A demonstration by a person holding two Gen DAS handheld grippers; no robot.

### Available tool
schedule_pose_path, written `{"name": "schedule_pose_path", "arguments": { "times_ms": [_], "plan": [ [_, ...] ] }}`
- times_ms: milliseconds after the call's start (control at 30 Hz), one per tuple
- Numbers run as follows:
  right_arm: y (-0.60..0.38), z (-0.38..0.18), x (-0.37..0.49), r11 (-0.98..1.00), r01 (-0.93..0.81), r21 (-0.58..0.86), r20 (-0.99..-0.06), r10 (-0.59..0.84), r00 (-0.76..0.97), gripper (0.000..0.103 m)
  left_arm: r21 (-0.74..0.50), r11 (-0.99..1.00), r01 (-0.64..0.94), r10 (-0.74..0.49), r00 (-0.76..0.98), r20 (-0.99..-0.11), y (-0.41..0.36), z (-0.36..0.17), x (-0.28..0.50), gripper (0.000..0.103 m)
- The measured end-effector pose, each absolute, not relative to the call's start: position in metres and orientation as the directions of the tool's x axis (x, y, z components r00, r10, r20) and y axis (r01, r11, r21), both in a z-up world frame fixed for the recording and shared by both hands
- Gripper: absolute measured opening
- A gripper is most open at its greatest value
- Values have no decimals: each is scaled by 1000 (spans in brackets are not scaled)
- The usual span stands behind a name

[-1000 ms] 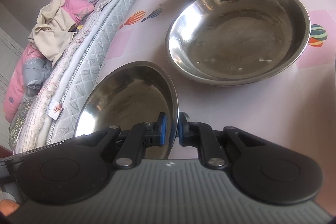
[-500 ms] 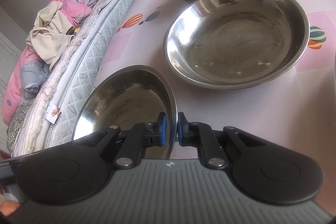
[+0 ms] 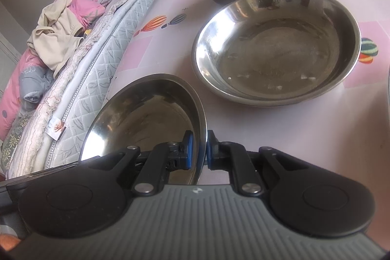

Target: Organize plates and bowls

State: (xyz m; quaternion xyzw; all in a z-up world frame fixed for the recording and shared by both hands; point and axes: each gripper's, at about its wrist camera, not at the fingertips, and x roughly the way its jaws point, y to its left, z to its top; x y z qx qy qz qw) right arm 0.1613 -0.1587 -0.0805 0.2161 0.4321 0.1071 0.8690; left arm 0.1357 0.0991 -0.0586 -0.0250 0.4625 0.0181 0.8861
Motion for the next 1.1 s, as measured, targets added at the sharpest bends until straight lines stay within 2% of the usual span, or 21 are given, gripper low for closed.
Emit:
{"name": "schedule_pose_path", "arguments": {
  "times_ms": [1100],
  "plan": [
    [-156,-75,158,888,-18,460,-697,373,613,11,-7,998,-58,29,594,-804,98,-50,129,20]
  ]
}}
